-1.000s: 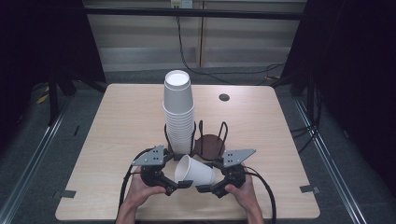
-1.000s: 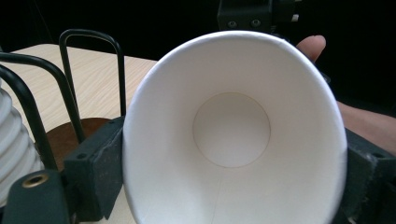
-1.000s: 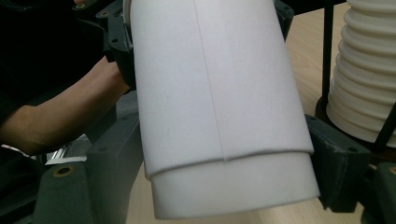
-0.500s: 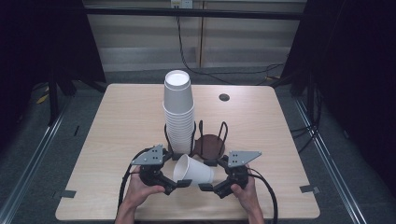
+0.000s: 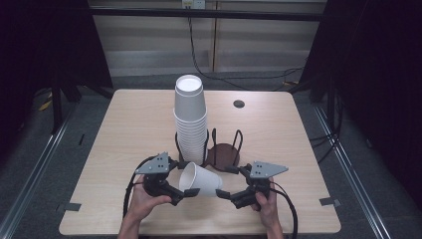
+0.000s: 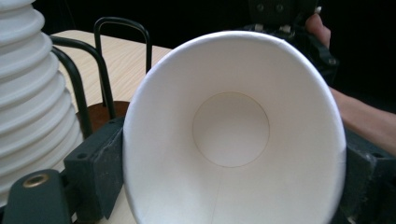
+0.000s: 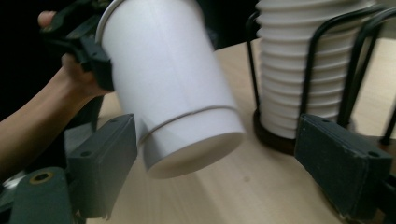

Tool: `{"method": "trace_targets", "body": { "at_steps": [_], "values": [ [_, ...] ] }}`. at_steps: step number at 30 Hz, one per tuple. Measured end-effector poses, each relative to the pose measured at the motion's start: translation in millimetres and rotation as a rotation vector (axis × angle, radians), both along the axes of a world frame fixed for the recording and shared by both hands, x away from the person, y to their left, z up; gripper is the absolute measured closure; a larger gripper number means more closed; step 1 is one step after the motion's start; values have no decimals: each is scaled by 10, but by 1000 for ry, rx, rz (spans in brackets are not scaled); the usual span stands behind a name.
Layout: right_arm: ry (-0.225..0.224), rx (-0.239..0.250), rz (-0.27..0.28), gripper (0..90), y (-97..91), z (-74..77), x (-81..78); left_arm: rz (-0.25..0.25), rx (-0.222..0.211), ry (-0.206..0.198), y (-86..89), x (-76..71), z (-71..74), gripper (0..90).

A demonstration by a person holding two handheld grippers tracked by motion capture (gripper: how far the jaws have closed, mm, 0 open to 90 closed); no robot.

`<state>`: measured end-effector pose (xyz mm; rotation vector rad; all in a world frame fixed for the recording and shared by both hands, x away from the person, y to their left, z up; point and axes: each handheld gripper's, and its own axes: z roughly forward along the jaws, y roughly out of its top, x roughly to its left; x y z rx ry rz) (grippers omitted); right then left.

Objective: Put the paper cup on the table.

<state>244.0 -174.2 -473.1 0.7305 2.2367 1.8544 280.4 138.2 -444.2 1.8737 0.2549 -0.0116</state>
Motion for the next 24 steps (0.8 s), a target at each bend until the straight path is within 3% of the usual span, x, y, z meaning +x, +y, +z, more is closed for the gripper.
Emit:
{"method": "trace_targets", "body": {
  "at_steps": [5, 8, 16, 21, 24],
  "values": [
    [-48, -20, -95, 129, -52, 16, -50, 32, 18, -14, 100, 5, 28, 121],
    [-77, -23, -152, 129, -75, 9, -68, 38, 5, -14, 170, 5, 35, 122],
    [-117, 41, -296, 129, -175, -70, -96, 72, 16, -16, 317, 13, 57, 120],
    [-125, 74, -344, 129, -248, -126, -122, 89, 61, -19, 377, 13, 63, 119],
    [-149, 84, -370, 129, -283, -185, -151, 104, 63, -9, 416, 26, 64, 118]
  ]
}}
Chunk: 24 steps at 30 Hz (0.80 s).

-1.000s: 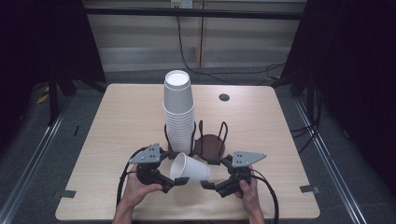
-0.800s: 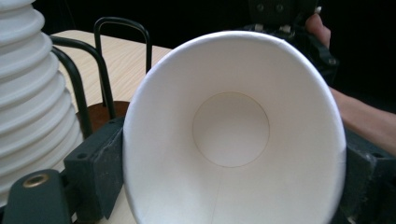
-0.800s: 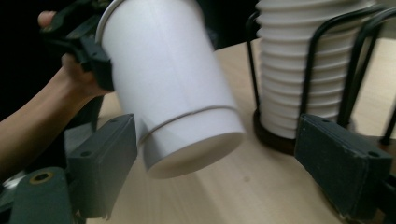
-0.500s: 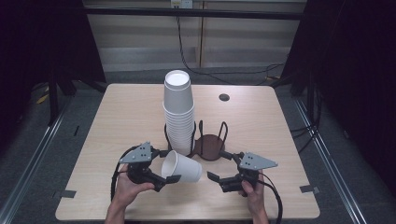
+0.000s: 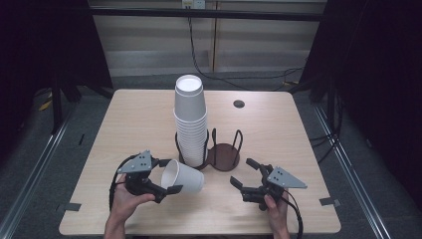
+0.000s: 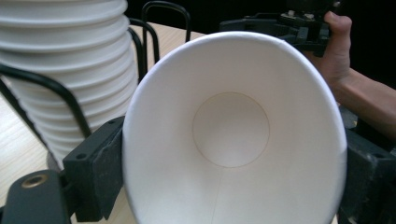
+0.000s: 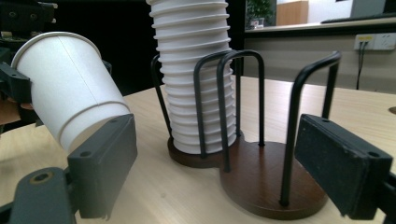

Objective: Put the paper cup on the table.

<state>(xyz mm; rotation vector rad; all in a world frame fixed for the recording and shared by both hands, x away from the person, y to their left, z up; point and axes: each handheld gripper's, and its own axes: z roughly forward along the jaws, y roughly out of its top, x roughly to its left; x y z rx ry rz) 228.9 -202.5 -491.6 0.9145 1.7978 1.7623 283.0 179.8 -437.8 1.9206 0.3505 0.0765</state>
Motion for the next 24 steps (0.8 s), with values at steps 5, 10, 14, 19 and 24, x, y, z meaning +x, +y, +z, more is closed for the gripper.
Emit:
{"method": "trace_targets", "body": {
  "at_steps": [5, 10, 14, 19, 24],
  "values": [
    [-49, -7, -65, 128, -28, -65, -22, 35, 38, -11, 104, 19, 50, 117],
    [-56, -37, -107, 128, -28, -122, -21, 81, 73, -19, 209, 50, 88, 116],
    [-55, -52, -119, 128, -37, -170, -25, 126, 117, -10, 255, 78, 98, 115],
    [-76, -41, -132, 128, -63, -186, -52, 136, 138, -2, 311, 107, 151, 114],
    [-82, -52, -131, 128, -53, -185, -55, 171, 178, 8, 382, 175, 186, 113]
  ]
}}
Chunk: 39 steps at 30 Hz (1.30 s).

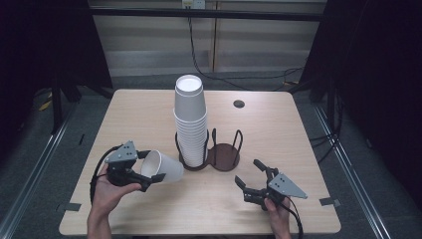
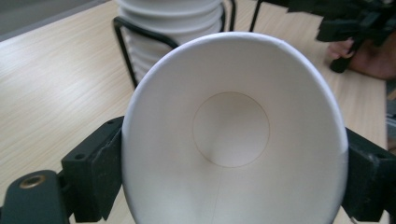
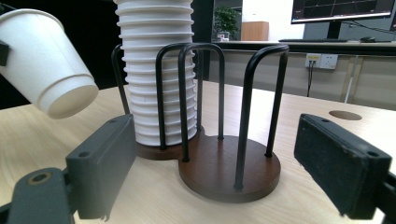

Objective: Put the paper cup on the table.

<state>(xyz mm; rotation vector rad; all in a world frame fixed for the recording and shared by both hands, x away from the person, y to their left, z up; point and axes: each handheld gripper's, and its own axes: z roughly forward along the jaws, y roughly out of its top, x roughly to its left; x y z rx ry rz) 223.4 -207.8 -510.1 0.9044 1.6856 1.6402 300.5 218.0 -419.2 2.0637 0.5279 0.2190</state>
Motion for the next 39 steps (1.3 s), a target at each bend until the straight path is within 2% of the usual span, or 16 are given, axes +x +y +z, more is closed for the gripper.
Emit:
{"method": "trace_targets", "body": {
  "at_steps": [4, 6, 9, 10, 12, 15, 16, 19, 23, 25, 26, 28, 30, 33, 36, 39],
  "values": [
    [-22, 10, 16, 128, -11, -9, -16, 23, -22, 19, 71, 84, 36, 112],
    [-23, 8, 20, 129, -10, -8, -15, 23, -15, 31, 85, 119, 61, 111],
    [-29, 8, 15, 130, -13, -10, -21, 40, 34, 14, 116, 157, 145, 108],
    [-27, 11, 13, 130, -15, -10, -23, 38, 28, 33, 126, 172, 164, 108],
    [-28, 13, 14, 130, -15, -11, -27, 51, 39, 23, 151, 214, 193, 108],
    [-29, 17, 9, 131, -15, -12, -27, 77, 83, 20, 162, 279, 199, 108],
    [-27, 14, -5, 132, -11, -11, -28, 67, 86, 29, 164, 304, 191, 108],
    [-30, 17, -4, 132, -14, -12, -31, 97, 105, 41, 172, 382, 183, 108],
    [-33, 17, 3, 132, -14, -13, -31, 107, 130, 54, 172, 504, 227, 108],
    [-34, 17, 2, 132, -15, -14, -32, 112, 188, 79, 150, 579, 275, 107],
    [-33, 18, 2, 132, -15, -13, -31, 125, 219, 73, 138, 608, 302, 107],
    [-34, 17, 4, 133, -15, -14, -32, 119, 218, 81, 124, 656, 331, 107],
    [-33, 18, 6, 133, -15, -13, -30, 126, 260, 81, 99, 692, 343, 106],
    [-34, 18, 7, 133, -16, -14, -31, 134, 325, 106, 73, 758, 323, 104],
    [-34, 18, 8, 133, -16, -14, -30, 142, 356, 123, 75, 812, 291, 101],
    [-33, 18, 8, 133, -16, -13, -29, 146, 381, 159, 96, 860, 255, 97]
  ]
}}
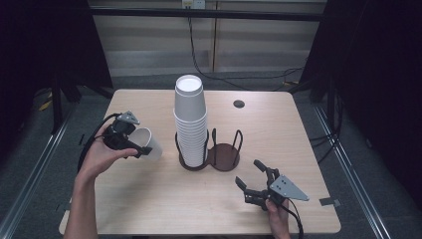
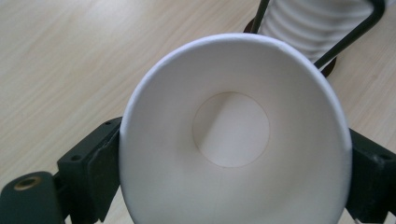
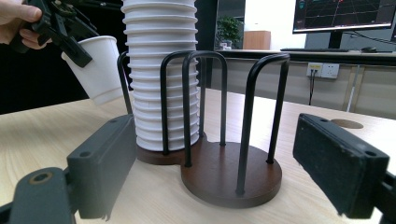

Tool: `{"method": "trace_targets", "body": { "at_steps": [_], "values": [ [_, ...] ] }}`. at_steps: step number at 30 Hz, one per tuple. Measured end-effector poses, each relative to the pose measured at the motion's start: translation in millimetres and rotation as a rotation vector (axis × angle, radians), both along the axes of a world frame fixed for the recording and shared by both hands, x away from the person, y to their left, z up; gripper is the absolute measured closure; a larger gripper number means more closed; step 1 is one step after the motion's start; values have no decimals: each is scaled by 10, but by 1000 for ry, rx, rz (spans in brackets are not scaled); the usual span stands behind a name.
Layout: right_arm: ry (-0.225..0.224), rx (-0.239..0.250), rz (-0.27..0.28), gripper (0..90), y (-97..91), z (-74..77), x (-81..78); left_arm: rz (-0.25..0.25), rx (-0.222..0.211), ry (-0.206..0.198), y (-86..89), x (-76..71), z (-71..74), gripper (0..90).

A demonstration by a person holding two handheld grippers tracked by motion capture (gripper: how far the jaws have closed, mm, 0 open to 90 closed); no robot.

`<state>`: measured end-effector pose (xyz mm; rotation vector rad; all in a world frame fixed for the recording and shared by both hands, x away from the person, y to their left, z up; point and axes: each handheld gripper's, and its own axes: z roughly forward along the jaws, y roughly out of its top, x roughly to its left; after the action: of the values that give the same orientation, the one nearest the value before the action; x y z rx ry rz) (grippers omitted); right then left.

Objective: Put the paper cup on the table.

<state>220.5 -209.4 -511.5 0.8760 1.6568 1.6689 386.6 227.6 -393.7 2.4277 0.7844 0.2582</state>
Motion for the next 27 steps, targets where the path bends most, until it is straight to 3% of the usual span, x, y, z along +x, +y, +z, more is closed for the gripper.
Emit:
{"method": "trace_targets", "body": {
  "at_steps": [6, 11, 13, 15, 22, 27],
  "values": [
    [0, 0, 4, 134, -1, 0, 1, 7, 35, 25, 3, 59, -46, 97],
    [2, 0, 2, 134, 0, 1, 3, 32, 109, 52, -47, 104, -106, 94],
    [3, -1, 2, 134, 0, 1, 3, 7, 135, 63, -68, 104, -105, 93],
    [3, 0, 3, 134, 0, 1, 3, 3, 133, 64, -97, 107, -116, 91],
    [2, 0, 2, 134, 0, 1, 3, 6, 237, 87, -155, 152, -206, 83],
    [1, 0, -2, 134, 0, 0, 1, 9, 259, 68, -199, 158, -243, 70]
  ]
}}
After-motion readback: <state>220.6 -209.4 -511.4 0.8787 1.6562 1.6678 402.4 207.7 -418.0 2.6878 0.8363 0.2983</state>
